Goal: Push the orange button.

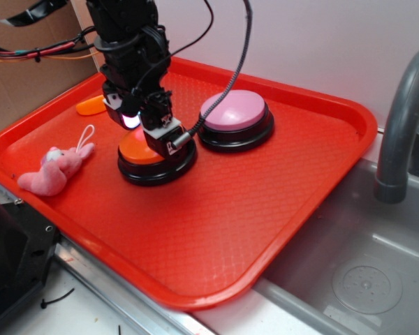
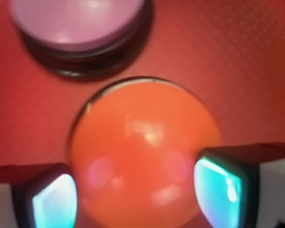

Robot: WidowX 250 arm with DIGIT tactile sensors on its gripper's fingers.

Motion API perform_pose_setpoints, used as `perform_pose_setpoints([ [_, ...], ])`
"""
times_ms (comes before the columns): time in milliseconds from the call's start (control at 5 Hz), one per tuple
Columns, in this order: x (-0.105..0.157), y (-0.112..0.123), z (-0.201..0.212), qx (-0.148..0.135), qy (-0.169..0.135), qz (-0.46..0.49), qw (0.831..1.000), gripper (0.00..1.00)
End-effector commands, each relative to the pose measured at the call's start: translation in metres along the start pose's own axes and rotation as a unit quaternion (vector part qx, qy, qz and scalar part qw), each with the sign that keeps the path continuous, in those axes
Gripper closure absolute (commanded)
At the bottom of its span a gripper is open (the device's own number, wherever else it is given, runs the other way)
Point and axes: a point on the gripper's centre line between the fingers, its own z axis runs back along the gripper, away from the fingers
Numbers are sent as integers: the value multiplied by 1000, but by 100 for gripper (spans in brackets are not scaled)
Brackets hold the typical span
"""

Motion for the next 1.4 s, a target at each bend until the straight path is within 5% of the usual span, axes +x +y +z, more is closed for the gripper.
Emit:
perform_pose_setpoints([
  [0, 4, 3, 31, -3, 15, -28, 999, 0],
  [200, 10, 8, 76, 0, 27, -15, 1000, 0],
  [400, 4, 11, 98, 9, 1, 30, 1000, 0],
  [1200, -5, 8, 132, 11, 25, 39, 999, 0],
])
